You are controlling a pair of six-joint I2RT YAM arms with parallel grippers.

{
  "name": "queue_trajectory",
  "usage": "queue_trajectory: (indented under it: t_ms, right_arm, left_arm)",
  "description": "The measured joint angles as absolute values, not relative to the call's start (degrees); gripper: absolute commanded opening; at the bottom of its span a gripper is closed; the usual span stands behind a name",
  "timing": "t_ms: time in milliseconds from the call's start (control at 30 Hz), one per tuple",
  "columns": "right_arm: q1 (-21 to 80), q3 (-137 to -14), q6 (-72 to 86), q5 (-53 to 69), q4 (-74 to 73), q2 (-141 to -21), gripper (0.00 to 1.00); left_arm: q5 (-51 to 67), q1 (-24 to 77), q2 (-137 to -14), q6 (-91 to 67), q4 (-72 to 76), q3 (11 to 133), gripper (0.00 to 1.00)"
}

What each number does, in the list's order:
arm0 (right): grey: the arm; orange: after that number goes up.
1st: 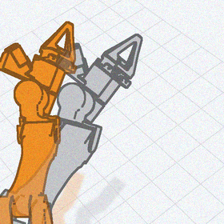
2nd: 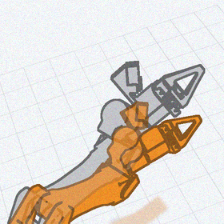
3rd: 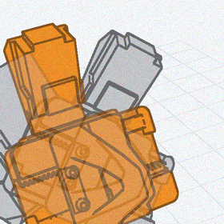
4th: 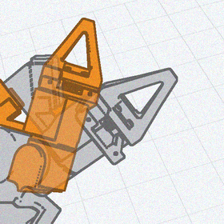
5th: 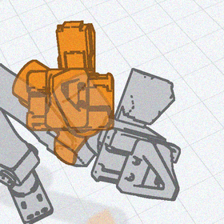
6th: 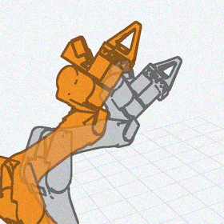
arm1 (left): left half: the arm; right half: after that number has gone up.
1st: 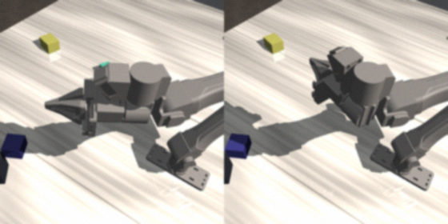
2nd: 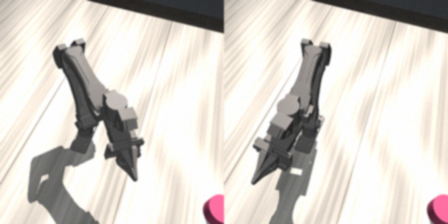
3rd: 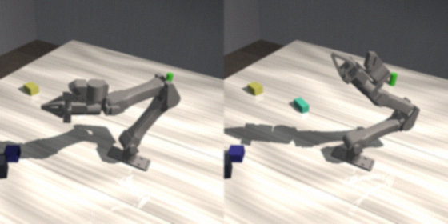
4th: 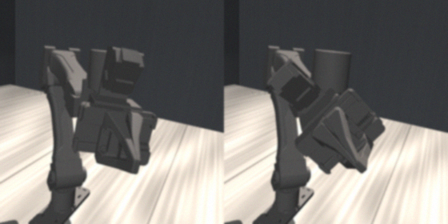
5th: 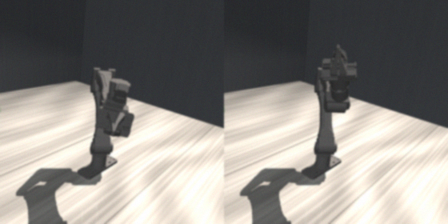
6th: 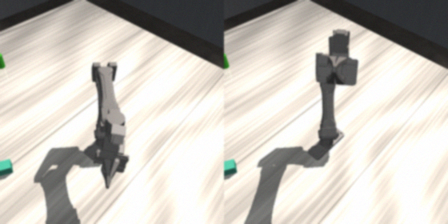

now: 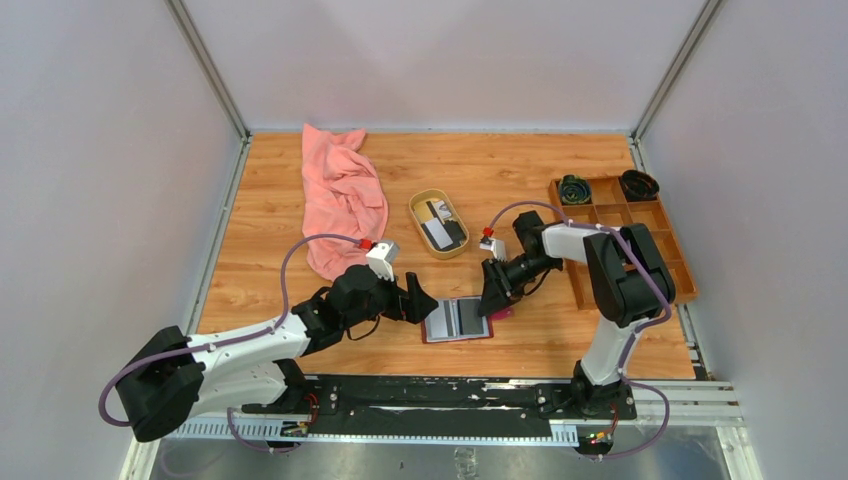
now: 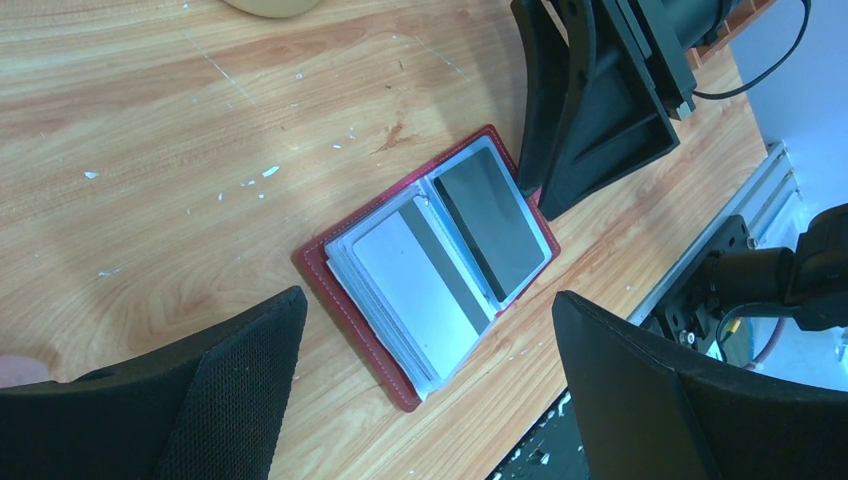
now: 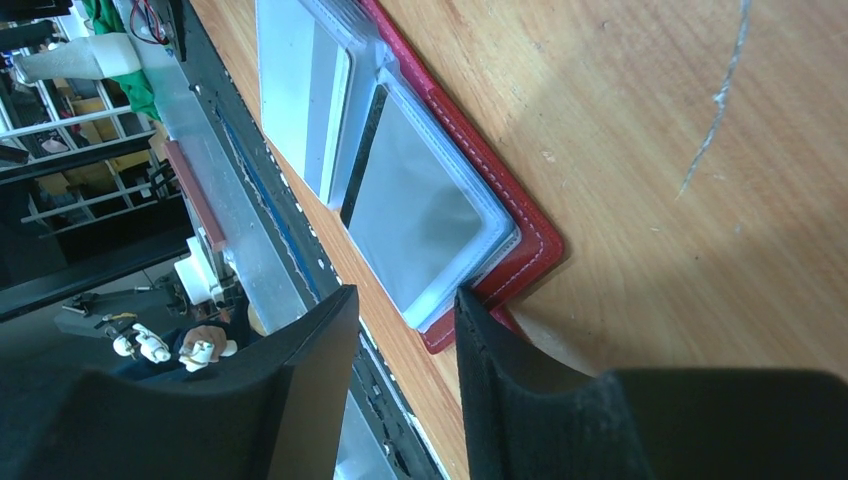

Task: Put the credit cards into the card holder
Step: Turn over the card slot in the card holder.

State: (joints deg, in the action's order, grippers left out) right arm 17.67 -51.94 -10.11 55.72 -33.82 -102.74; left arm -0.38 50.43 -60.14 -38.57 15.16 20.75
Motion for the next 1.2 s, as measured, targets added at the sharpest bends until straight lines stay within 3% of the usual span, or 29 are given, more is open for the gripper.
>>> queue_trajectory:
  t_ms: [400,1200]
  right_arm:
    - [18.06,-52.97,-10.09,56.03,-35.11,-103.39,0.5]
    - [20.08,-54.98,-11.6,64.03,-36.32,-104.55,0.46]
  left_arm:
    - [-0.34,50.43,-60.82,-38.59,15.38,20.75,0.97]
    - [-0.32,50.43,-61.45,-39.2,15.42,20.75,0.97]
